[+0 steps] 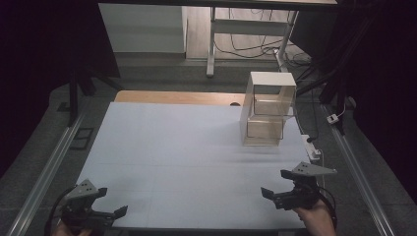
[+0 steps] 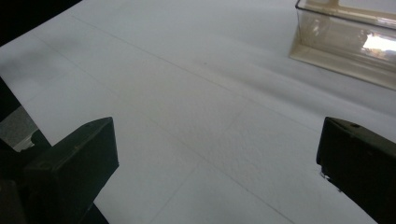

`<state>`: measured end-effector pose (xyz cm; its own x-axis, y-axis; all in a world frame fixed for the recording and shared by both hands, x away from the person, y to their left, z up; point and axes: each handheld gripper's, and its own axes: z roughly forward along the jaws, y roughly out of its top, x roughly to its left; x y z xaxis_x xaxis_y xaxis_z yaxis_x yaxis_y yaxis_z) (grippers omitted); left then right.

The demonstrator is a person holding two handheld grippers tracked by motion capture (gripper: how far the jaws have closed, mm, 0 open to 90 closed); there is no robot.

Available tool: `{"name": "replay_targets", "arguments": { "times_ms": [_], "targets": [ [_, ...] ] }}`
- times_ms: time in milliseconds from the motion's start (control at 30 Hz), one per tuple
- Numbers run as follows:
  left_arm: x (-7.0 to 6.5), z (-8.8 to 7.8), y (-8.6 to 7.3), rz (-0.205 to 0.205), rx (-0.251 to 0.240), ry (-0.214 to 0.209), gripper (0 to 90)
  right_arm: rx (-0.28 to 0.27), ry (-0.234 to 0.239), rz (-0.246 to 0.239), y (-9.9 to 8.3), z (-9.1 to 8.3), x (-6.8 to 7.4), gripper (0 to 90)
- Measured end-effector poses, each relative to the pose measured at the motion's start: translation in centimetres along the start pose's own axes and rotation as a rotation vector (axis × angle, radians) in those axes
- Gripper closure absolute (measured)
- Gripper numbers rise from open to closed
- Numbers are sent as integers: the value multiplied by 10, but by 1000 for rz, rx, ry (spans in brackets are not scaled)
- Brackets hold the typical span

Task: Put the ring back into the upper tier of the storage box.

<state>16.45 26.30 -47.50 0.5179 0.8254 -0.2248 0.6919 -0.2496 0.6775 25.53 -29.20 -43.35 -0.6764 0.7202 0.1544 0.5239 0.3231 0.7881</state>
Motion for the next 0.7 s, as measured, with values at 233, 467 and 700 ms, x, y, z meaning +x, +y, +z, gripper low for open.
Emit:
{"name": "replay_targets", "arguments": {
  "times_ms": [233,467,700],
  "targets": [
    [0,0,0,2,0,-1,29,9,-28,22,-13,-9,-2,0],
    [1,0,0,2,0,-2,28,34,-74,33,-25,-16,-3,0],
    [1,0,0,-1,-1,-1,28,76,-100,54,-38,-21,-3,0]
  ]
}}
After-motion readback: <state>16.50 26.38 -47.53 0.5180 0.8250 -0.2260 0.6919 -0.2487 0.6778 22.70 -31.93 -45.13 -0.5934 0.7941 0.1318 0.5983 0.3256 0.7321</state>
